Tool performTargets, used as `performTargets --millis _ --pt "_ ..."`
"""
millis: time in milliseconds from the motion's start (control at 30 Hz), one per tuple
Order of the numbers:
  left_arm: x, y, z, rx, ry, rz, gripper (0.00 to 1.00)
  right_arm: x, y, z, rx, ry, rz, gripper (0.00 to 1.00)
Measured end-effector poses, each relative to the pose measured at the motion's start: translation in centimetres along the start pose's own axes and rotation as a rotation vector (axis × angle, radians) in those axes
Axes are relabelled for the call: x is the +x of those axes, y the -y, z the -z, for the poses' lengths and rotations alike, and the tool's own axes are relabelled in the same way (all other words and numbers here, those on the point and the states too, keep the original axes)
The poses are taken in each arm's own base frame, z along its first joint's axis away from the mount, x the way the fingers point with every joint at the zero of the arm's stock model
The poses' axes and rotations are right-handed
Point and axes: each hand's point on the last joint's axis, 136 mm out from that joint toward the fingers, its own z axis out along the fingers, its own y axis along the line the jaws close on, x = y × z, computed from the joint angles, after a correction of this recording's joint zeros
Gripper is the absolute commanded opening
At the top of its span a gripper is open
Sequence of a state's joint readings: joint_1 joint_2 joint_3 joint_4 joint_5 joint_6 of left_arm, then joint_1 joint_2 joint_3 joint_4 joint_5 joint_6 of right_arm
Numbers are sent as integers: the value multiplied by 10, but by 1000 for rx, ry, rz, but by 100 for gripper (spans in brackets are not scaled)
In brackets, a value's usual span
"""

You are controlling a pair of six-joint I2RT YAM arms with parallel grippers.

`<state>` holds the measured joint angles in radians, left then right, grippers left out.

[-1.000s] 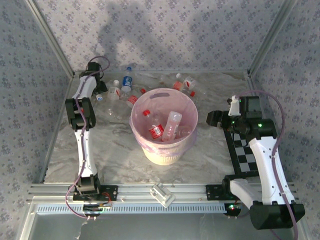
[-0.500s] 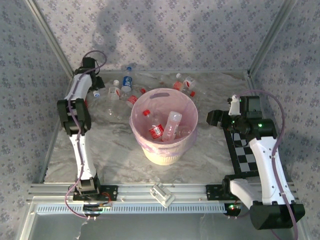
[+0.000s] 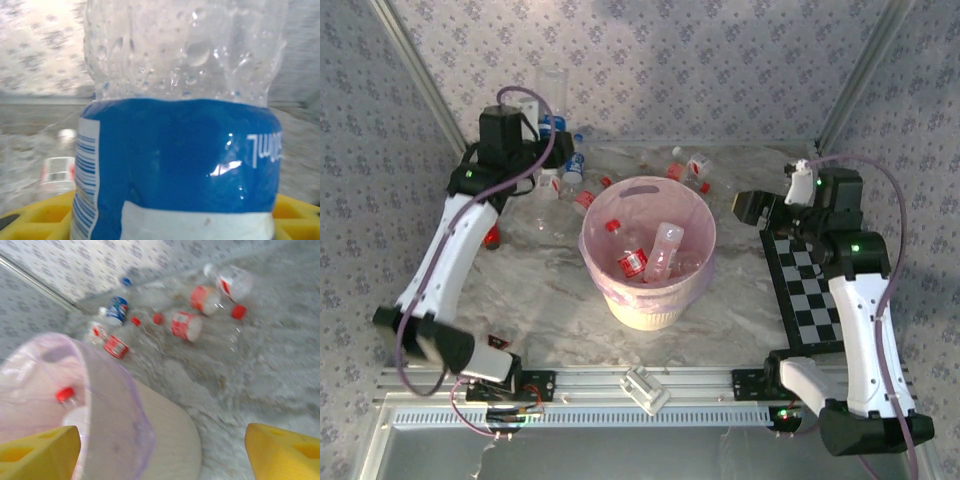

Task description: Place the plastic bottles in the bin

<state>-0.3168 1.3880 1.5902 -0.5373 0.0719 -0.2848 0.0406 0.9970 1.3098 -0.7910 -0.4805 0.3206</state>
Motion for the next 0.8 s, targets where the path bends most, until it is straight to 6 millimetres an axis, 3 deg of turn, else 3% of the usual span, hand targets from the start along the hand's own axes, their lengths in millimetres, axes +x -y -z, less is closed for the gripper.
performTargets --millis 133,200,400,567,667,733,800 --pt "11 67 47 210 29 -62 33 -36 -34 7 -135 81 26 93" --pt "20 89 62 308 29 -73 32 -52 -53 11 -202 122 47 95" --pt "63 132 63 491 -68 -60 30 -80 -114 17 -379 178 123 100" --pt "95 170 63 612 -147 -54 30 -71 -165 3 -510 128 199 100" --pt "102 187 70 665 -161 -52 30 -60 -183 -7 -549 88 228 100" --pt "104 196 73 695 -160 -58 30 -60 -188 -14 -555 78 236 94" --pt "107 204 75 721 -165 -64 31 -59 -189 -21 -552 70 241 83"
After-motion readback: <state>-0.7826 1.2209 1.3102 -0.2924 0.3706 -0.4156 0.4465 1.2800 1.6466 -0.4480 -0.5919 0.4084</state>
